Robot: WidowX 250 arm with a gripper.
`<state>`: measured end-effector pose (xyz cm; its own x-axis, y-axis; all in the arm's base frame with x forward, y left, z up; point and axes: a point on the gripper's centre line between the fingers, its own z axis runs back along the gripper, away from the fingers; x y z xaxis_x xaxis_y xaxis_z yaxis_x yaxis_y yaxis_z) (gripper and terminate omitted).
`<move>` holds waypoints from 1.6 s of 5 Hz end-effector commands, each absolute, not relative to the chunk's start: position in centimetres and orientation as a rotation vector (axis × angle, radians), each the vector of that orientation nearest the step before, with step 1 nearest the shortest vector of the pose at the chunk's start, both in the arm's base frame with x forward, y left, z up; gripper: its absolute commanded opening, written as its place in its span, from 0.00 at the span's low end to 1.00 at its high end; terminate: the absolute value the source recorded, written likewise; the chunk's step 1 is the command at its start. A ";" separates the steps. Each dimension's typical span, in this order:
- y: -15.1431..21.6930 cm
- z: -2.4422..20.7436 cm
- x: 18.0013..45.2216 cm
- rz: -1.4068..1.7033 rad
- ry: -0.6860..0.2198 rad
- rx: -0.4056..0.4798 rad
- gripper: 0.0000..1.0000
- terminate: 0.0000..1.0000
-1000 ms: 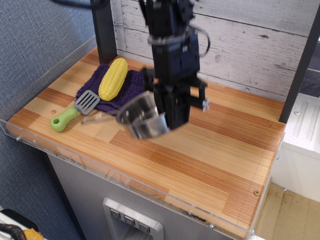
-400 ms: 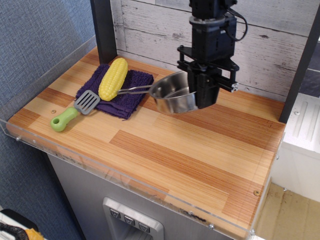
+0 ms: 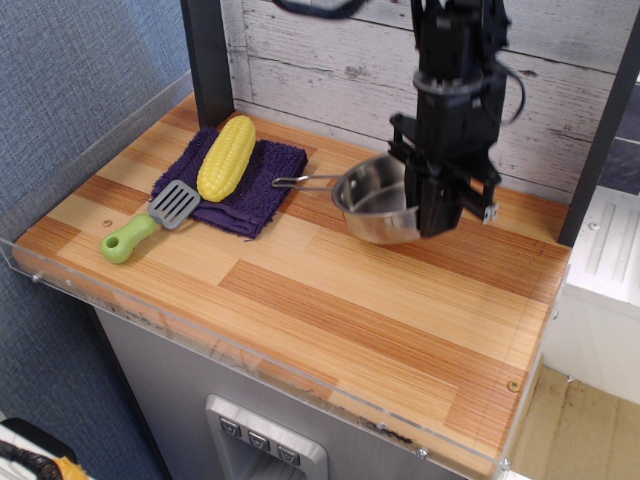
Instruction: Move the saucepan a little backwards on the table.
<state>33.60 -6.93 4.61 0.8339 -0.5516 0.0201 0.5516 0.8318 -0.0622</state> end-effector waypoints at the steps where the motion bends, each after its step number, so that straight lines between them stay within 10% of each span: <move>1: -8.5 3.5 34.5 -0.710 -0.025 -0.099 0.00 0.00; 4: -8.0 0.7 34.1 -0.686 -0.027 -0.273 0.00 0.00; 5: -7.2 1.1 33.5 -0.610 -0.033 -0.272 1.00 0.00; 8: -7.0 3.7 32.4 -0.608 -0.076 -0.300 1.00 0.00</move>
<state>31.91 -7.19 1.75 0.8288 -0.5513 0.0953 0.5534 0.7826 -0.2853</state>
